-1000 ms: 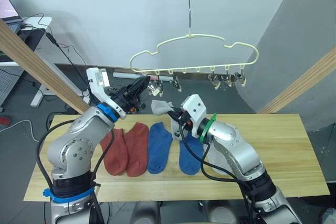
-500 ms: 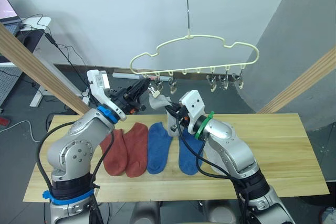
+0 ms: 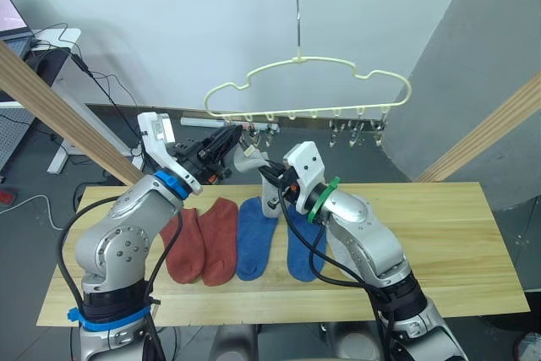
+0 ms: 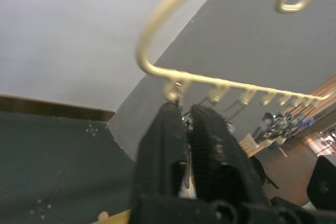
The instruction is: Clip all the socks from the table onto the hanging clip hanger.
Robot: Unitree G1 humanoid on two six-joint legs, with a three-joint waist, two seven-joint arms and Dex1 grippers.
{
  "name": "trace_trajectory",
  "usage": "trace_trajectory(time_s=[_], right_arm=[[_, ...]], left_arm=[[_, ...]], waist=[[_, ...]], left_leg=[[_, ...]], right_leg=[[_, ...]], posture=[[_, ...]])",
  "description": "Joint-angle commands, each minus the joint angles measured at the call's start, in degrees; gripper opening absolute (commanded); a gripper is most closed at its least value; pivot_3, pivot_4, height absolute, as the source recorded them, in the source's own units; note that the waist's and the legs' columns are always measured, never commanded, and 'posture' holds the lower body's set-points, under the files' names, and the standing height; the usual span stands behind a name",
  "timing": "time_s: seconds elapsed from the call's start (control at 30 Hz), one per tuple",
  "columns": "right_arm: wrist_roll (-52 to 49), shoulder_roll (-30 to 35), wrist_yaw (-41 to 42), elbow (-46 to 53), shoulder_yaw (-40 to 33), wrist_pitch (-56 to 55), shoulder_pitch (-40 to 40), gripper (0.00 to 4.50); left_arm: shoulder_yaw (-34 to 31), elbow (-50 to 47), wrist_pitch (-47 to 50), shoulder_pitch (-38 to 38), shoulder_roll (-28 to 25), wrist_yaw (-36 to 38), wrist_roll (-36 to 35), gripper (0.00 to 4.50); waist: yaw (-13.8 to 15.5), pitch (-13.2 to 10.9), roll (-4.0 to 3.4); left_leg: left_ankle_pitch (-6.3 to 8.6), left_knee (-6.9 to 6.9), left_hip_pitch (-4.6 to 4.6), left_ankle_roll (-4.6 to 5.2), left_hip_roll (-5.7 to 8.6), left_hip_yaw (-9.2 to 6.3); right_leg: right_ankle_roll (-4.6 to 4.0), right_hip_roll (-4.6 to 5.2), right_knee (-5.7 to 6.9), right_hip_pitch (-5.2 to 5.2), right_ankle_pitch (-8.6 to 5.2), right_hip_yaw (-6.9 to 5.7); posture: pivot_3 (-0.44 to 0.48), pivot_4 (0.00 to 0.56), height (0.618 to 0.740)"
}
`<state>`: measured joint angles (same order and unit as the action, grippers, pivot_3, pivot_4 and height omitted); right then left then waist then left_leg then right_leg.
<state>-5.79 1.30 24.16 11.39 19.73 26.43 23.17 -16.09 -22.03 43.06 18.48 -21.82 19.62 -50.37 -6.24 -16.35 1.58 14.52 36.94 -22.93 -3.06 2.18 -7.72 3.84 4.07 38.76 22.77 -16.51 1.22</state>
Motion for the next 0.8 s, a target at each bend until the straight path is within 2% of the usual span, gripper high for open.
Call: trace_trajectory(time_s=[0.03,0.17,0.27,0.33,0.6,0.7,0.8], right_arm=[[-1.16,-0.68,1.45,1.37,0.99,-1.35,0.40,0.83],[-0.05,-0.10,1.81,1.30,1.80,-1.40,0.51,2.24],[1.12,1.99,3.10,1.53,3.12,-1.27,0.40,3.34],[2.16,6.64,5.95,2.87,4.18,-1.87,-0.96,3.35],[-3.13,20.55,15.91,12.90,-0.60,-1.78,-6.27,3.35],[-10.46,27.26,21.44,19.28,-8.02,1.05,-7.01,3.35],[-16.20,31.54,23.62,21.70,-13.90,4.69,-5.77,3.35]], left_arm=[[-0.09,-2.67,-1.68,-0.89,-1.17,1.37,0.24,1.91],[0.41,-2.92,-2.51,-1.84,-1.98,1.88,1.17,3.12],[1.61,-3.30,-4.76,-3.22,-3.29,2.95,4.66,4.08],[3.05,-4.29,-8.12,-5.15,-4.21,4.12,8.69,4.47],[6.48,-4.15,-22.20,-9.62,-3.44,3.41,23.38,4.47],[9.10,-5.22,-28.09,-11.32,-1.35,3.57,27.44,4.47],[10.90,-5.03,-30.80,-11.86,1.13,2.87,29.32,4.47]], waist=[[-0.04,0.00,0.00],[-0.14,0.00,0.00],[-0.14,0.00,0.00],[-0.14,0.00,0.00],[0.04,-0.01,0.02],[0.01,-0.05,0.03],[0.00,-0.07,0.11]], left_leg=[[0.00,0.00,0.00,0.00,0.00,0.00],[0.00,-0.02,-0.01,0.00,0.00,0.01],[0.00,-0.02,-0.01,0.00,-0.01,0.03],[0.00,-0.03,-0.02,0.00,0.00,0.07],[0.02,-0.06,-0.06,0.03,0.01,0.35],[0.02,-0.06,-0.05,0.04,0.00,0.43],[0.03,-0.02,-0.06,0.06,-0.02,0.52]], right_leg=[[0.00,0.00,0.00,0.00,0.00,0.00],[0.00,0.00,0.06,0.12,0.00,0.13],[0.00,0.00,0.10,0.19,0.00,0.21],[0.00,0.00,0.12,0.25,0.00,0.29],[0.02,0.00,0.11,0.45,0.00,0.75],[0.04,-0.01,0.11,0.45,0.01,0.81],[0.11,-0.02,0.09,0.44,0.05,0.88]], posture=[[-0.192,0.286,0.740],[-0.191,0.285,0.740],[-0.192,0.283,0.740],[-0.192,0.283,0.740],[-0.193,0.284,0.740],[-0.197,0.286,0.740],[-0.203,0.287,0.740]])
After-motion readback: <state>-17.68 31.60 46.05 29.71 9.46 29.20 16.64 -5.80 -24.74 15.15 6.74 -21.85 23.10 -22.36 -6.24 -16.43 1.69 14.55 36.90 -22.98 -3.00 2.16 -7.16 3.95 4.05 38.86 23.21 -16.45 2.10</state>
